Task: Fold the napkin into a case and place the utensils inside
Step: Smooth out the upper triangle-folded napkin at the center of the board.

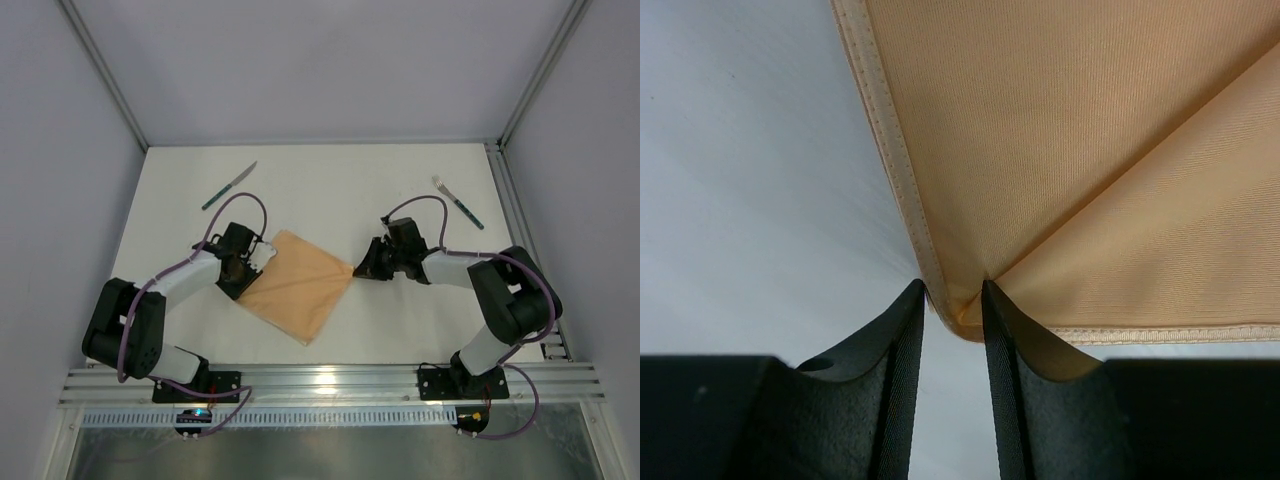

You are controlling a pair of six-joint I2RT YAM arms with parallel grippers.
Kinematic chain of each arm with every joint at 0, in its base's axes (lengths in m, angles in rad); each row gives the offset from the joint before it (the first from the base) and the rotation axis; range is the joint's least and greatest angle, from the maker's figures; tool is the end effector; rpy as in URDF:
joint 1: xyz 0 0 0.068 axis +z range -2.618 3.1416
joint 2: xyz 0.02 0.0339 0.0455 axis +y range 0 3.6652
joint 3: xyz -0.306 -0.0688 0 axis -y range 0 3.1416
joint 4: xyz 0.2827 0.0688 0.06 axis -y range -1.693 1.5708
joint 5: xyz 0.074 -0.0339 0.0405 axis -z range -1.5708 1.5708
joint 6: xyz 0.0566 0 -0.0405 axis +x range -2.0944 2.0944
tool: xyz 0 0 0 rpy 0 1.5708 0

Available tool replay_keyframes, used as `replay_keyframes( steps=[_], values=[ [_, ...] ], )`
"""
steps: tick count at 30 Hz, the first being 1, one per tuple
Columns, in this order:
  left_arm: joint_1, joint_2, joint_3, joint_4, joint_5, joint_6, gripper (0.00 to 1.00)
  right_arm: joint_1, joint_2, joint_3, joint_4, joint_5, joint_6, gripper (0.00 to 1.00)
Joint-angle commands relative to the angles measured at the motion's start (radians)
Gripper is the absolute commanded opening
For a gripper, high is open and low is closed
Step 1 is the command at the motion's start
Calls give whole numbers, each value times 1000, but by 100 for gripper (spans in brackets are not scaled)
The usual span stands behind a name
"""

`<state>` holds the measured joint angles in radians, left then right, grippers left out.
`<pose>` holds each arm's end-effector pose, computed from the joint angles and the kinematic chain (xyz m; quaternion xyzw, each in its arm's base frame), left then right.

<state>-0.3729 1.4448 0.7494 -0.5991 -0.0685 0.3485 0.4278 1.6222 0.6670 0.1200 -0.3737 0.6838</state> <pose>0.2553 -0.0957 0.1565 0.3449 0.9279 0.0322 0.1380 0.2944 0.1569 0.1290 0.0508 0.9179 0.3337 0.2087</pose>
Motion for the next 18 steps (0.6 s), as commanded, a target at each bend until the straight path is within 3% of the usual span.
replay_keyframes(
  steps=[1,15,18],
  values=[
    [2,46,-44,55,-30,18,31,-6,-4,-10,82,10,-30,16],
    [2,49,-39,50,-22,15,31,-24,-78,6,30,44,-145,23],
    [2,46,-38,50,-19,12,31,-34,-67,-1,53,-9,-150,24]
  ],
)
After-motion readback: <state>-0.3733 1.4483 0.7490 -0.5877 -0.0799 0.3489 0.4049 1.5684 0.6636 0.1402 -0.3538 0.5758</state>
